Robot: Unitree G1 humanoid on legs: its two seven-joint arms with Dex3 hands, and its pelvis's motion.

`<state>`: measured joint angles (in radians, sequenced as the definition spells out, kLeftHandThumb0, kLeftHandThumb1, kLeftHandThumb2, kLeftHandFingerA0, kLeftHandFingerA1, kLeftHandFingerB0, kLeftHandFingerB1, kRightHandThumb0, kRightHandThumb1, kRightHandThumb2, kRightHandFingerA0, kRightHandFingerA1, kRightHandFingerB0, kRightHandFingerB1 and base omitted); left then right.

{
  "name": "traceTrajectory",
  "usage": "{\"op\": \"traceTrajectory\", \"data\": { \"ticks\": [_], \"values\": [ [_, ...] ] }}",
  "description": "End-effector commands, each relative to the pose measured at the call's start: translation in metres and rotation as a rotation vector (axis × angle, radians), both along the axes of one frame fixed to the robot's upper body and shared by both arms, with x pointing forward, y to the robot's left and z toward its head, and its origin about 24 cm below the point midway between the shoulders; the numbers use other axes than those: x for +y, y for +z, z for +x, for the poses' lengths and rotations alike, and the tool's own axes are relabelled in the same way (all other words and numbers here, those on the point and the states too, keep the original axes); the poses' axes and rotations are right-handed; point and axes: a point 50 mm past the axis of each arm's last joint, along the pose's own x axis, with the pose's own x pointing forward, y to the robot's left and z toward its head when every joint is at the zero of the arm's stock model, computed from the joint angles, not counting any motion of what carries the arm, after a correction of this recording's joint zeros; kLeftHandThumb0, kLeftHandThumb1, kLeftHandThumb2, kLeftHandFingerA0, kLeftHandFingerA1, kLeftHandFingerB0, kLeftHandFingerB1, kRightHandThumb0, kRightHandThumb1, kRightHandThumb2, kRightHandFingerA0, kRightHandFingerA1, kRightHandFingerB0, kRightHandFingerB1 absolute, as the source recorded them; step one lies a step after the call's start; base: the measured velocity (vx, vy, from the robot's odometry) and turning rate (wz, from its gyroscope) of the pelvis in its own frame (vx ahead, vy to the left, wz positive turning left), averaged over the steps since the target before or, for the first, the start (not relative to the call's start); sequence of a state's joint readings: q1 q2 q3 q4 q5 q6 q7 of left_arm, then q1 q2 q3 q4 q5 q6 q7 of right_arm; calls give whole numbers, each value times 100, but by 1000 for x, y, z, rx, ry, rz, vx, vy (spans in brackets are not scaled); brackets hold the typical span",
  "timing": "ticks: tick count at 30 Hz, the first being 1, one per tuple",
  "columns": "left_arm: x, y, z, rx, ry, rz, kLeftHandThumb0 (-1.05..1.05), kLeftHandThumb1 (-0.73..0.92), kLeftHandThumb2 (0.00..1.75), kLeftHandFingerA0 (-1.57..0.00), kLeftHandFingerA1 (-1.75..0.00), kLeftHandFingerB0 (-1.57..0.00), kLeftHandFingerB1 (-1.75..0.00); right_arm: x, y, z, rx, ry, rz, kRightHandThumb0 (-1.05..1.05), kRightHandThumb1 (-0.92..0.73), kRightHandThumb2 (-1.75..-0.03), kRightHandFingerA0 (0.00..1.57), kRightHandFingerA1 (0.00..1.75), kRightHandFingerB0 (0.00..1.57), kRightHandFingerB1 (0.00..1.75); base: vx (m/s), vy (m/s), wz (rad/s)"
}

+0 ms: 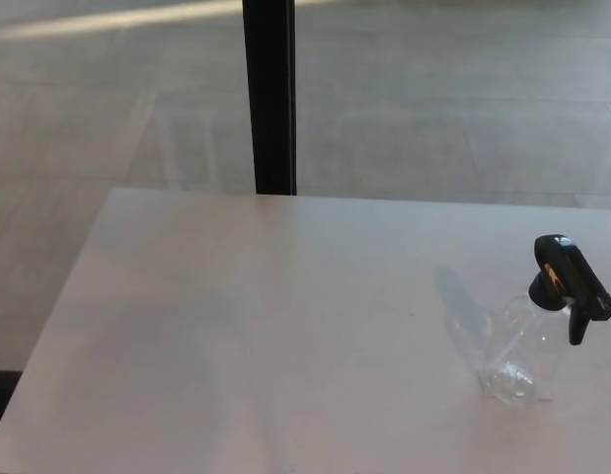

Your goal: The robot uses its right hand to grab and lift the lid of the spray bottle kept in the middle of the desk and places the lid on the right side of the bottle

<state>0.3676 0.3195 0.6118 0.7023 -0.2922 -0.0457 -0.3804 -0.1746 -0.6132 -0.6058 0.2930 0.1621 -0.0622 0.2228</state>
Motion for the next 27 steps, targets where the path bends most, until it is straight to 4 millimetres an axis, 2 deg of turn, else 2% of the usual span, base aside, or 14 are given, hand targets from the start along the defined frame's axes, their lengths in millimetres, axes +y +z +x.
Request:
{"op": "traceTrajectory", "data": {
  "ticks": [1, 4, 5, 6, 7, 11, 16, 17, 20, 22, 23, 25, 26, 27],
  "values": [
    [5, 7, -5, -67, -6, -32, -82, 63, 99, -49, -58, -35, -48, 54, 88, 33, -17, 278, -162, -86, -53, -92, 14, 47, 23, 42, 0, 0, 0],
    [8, 6, -4, -67, 1, -27, -79, 62, 99, -51, -59, -37, -49, 92, 91, 48, 89, 430, -232, -82, -64, -61, 18, 35, 25, 30, 0, 0, 0],
    [7, 6, -5, -68, -4, -22, -80, 62, 99, -51, -59, -38, -49, 102, 86, 53, 122, 461, -261, -38, -30, -94, 3, 51, 0, 46, 0, 0, 0],
    [8, 6, -5, -67, -5, -22, -74, 73, 62, -55, -48, -43, -34, 102, 86, 53, 124, 461, -260, -79, -49, -77, 17, 41, 20, 37, 0, 0, 0],
    [8, 6, -5, -69, -9, -26, -75, 73, 63, -55, -49, -43, -34, 111, 79, 58, 167, 483, -293, -39, -26, -92, 2, 51, 0, 47, 0, 0, 0],
    [6, 8, -5, -71, -30, -18, -80, 57, 80, -52, -55, -40, -42, 145, 66, 62, 301, 541, -433, -40, -25, -95, 2, 52, 0, 48, 0, 0, 0],
    [5, 8, -5, -61, -29, -12, -82, 62, 99, -53, -60, -39, -48, 153, 59, 66, 402, 564, -465, -40, -26, -95, 2, 52, 0, 49, 0, 0, 0],
    [6, 9, -6, -56, -33, -6, -74, 74, 62, -55, -49, -45, -34, 153, 55, 67, 425, 568, -459, -87, -68, -61, 18, 37, 20, 29, 0, 0, 0],
    [7, 7, -8, -46, -29, -3, -74, 73, 63, -57, -49, -46, -35, 153, 49, 70, 474, 580, -465, -80, -63, -60, 23, 42, 23, 29, 0, 0, 0],
    [7, 7, -7, -52, -28, -4, -79, 62, 99, -52, -60, -39, -49, 151, 45, 71, 507, 583, -461, -78, -62, -59, 24, 42, 23, 28, 0, 0, 0],
    [8, 7, -7, -53, -22, -5, -74, 72, 63, -60, -52, -46, -35, 150, 43, 72, 520, 590, -473, -75, -61, -59, 24, 42, 23, 29, 0, 0, 0],
    [9, 6, -6, -42, -12, -4, -74, 71, 62, -61, -49, -49, -35, 148, 41, 72, 557, 588, -511, -68, -56, -58, 22, 41, 22, 28, 0, 0, 0],
    [9, 6, -6, -44, -13, -4, -75, 57, 98, -54, -59, -39, -49, 147, 40, 73, 568, 584, -521, -63, -55, -57, 21, 40, 22, 28, 0, 0, 0],
    [9, 6, -6, -44, -12, -4, -73, 71, 62, -61, -48, -49, -36, 147, 40, 73, 571, 584, -531, -57, -53, -57, 19, 41, 22, 29, 0, 0, 0]
  ]
}}
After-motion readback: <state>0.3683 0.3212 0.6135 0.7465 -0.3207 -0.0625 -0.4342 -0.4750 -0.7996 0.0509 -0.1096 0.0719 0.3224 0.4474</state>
